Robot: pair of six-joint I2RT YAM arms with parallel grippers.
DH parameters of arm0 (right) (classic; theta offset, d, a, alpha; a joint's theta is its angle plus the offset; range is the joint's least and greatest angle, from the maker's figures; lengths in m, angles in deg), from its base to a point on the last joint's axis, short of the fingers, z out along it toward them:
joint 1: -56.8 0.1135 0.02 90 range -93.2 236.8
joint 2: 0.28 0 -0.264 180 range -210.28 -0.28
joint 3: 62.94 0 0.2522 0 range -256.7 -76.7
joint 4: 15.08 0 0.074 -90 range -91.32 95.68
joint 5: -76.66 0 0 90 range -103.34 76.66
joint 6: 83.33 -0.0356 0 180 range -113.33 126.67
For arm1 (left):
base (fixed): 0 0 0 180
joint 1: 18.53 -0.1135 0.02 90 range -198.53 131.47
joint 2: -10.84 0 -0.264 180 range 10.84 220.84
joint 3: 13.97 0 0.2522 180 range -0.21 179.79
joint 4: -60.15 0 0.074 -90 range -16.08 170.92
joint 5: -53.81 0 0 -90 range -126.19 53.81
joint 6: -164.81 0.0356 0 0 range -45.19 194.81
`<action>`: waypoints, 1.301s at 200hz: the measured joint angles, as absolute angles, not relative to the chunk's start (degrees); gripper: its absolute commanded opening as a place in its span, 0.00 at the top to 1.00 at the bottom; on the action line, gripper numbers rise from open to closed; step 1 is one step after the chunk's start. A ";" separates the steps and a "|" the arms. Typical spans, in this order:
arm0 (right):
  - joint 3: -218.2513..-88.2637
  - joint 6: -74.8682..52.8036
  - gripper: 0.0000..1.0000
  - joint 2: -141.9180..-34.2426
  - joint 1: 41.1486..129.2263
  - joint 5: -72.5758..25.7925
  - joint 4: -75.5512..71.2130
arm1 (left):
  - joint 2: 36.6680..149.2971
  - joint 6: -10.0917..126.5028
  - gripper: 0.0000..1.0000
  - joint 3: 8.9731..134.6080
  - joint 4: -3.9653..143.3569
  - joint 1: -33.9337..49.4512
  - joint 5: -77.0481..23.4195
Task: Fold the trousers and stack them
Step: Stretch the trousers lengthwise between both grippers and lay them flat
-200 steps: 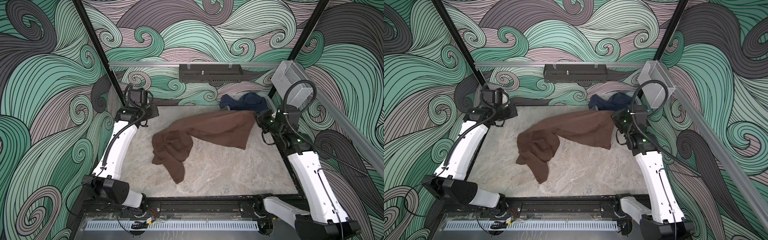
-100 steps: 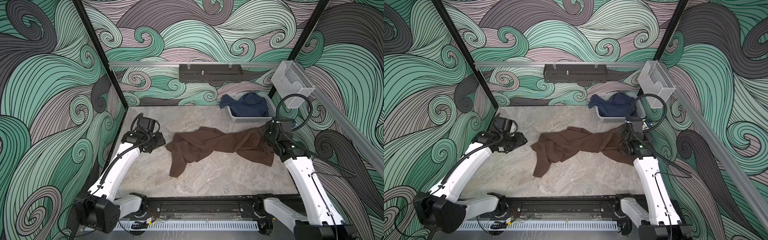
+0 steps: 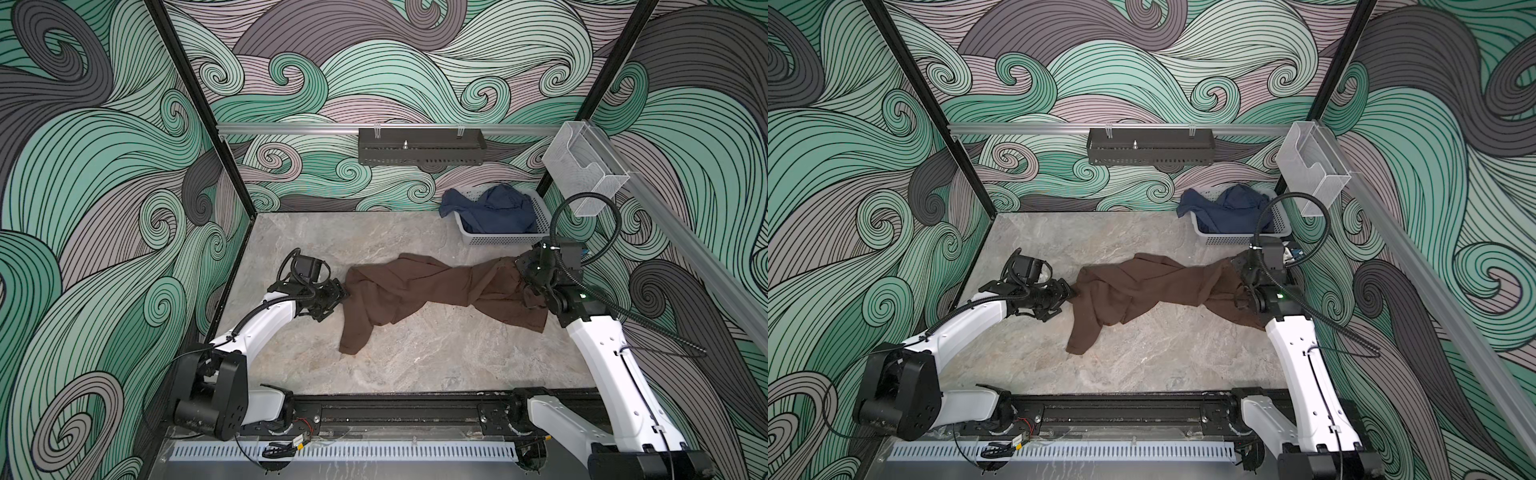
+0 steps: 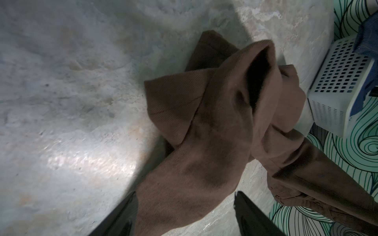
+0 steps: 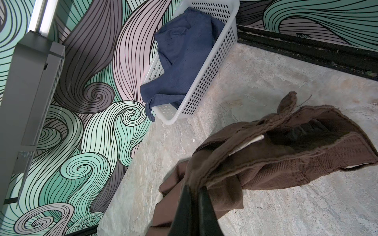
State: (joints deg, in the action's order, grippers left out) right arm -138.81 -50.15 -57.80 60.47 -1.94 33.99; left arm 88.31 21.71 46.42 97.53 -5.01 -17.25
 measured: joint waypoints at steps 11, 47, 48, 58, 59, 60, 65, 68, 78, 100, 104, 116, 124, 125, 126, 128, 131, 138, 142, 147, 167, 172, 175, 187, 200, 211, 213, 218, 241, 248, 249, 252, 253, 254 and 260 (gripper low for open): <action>-138.81 -50.30 1.00 -57.60 60.47 -2.05 33.97 | 90.72 21.65 0.29 46.47 95.43 -5.01 -17.16; -138.81 -50.67 1.00 -57.51 60.47 -2.97 33.95 | 100.60 21.91 0.36 46.97 90.52 -5.01 -17.05; -138.81 -50.67 1.00 -57.51 60.47 -2.99 33.95 | 100.97 21.95 0.36 47.01 90.47 -5.01 -17.05; -138.81 -50.81 1.00 -57.51 60.47 -3.25 33.93 | 102.82 22.15 0.41 47.45 89.88 -5.03 -17.01; -138.81 -50.81 1.00 -57.51 60.47 -3.27 33.90 | 102.93 22.17 0.41 47.47 89.84 -5.03 -16.98; -138.81 -50.83 1.00 -57.51 60.47 -3.30 33.90 | 103.07 22.19 0.42 47.51 89.77 -5.06 -16.98; -138.81 -50.83 1.00 -57.51 60.47 -3.34 33.88 | 103.81 22.34 0.47 47.80 89.36 -5.14 -16.92; -138.81 -50.85 1.00 -57.51 60.47 -3.41 33.88 | 104.25 22.48 0.51 47.97 89.03 -5.23 -16.85; -138.81 -50.87 1.00 -57.51 60.47 -3.49 33.86 | 105.45 23.04 0.70 48.74 88.29 -5.38 -16.63; -138.81 -50.85 1.00 -57.51 60.47 -3.54 33.73 | 106.34 23.79 1.00 50.03 86.93 -5.69 -15.98; -138.81 -50.85 1.00 -57.51 60.47 -3.51 33.71 | 106.32 23.98 1.00 50.36 87.04 -5.86 -15.96; -138.81 -50.85 1.00 -57.51 60.47 -3.51 33.66 | 106.08 24.77 1.00 51.75 87.61 -6.70 -16.02; -138.81 -50.85 1.00 -57.51 60.47 -3.51 33.64 | 105.49 25.71 1.00 52.94 88.90 -7.66 -16.37; -138.81 -50.85 1.00 -57.51 60.47 -3.51 33.64 | 105.43 25.75 1.00 53.07 89.03 -7.74 -16.42; -138.81 -50.85 1.00 -57.51 60.47 -3.54 33.64 | 105.23 25.78 1.00 53.35 89.40 -8.01 -16.59; -138.81 -50.87 1.00 -57.51 60.47 -3.54 33.62 | 104.81 26.26 1.00 53.81 90.08 -8.44 -16.87; -138.81 -50.87 1.00 -57.51 60.47 -3.54 33.62 | 104.40 26.37 1.00 54.42 91.00 -8.86 -17.16; -138.81 -50.98 1.00 -57.51 60.47 -3.60 33.62 | 102.93 27.37 1.00 56.19 93.44 -10.19 -18.54; -138.81 -51.00 1.00 -57.51 60.47 -3.71 33.62 | 101.64 27.94 1.00 57.74 95.26 -11.33 -20.07; -138.81 -51.07 1.00 -57.53 60.47 -3.75 33.62 | 100.42 28.60 1.00 59.47 97.03 -12.40 -21.68; -138.81 -51.79 1.00 -57.75 60.47 -4.32 33.58 | 94.43 31.55 1.00 67.43 101.95 -17.71 -30.25; -138.81 -51.92 1.00 -57.86 60.47 -4.43 33.58 | 93.05 32.25 1.00 69.92 103.43 -19.22 -32.57; -138.83 -52.10 1.00 -57.97 60.47 -4.50 33.55 | 92.49 32.92 1.00 71.45 104.22 -20.12 -34.08; -138.92 -52.36 1.00 -58.52 60.49 -4.87 33.55 | 91.57 34.89 1.00 78.33 107.63 -23.31 -39.23; -139.12 -52.62 1.00 -59.35 60.49 -5.42 33.55 | 91.81 36.84 1.00 83.53 108.15 -26.37 -43.41; -139.29 -53.21 1.00 -60.09 60.49 -5.96 33.51 | 92.07 37.45 1.00 84.98 107.78 -28.71 -45.62; -139.34 -53.30 1.00 -60.20 60.49 -6.05 33.47 | 92.09 37.60 1.00 84.96 107.67 -29.12 -46.01; -139.36 -53.58 1.00 -60.51 60.49 -6.22 33.25 | 92.16 37.80 1.00 84.65 107.39 -29.93 -46.60; -139.49 -54.54 1.00 -61.97 60.49 -6.33 31.89 | 93.45 38.19 1.00 80.32 106.36 -32.07 -47.69; -139.55 -54.83 1.00 -62.52 60.49 -6.44 31.50 | 94.48 38.23 1.00 79.03 106.60 -32.29 -47.43; -139.58 -54.85 1.00 -62.58 60.49 -6.47 31.48 | 94.61 38.23 1.00 78.94 106.62 -32.29 -47.41; -139.60 -54.89 1.00 -62.82 60.49 -6.51 31.37 | 95.04 38.26 1.00 78.57 106.73 -32.29 -47.26; -139.60 -54.91 1.00 -62.93 60.49 -6.53 31.28 | 95.17 38.26 1.00 78.49 106.78 -32.31 -47.21; -139.62 -54.94 1.00 -63.00 60.49 -6.57 31.24 | 95.44 38.26 1.00 78.29 106.82 -32.31 -47.06; -139.64 -55.09 1.00 -63.46 60.49 -6.77 30.97 | 96.42 38.30 1.00 77.76 107.06 -32.40 -46.73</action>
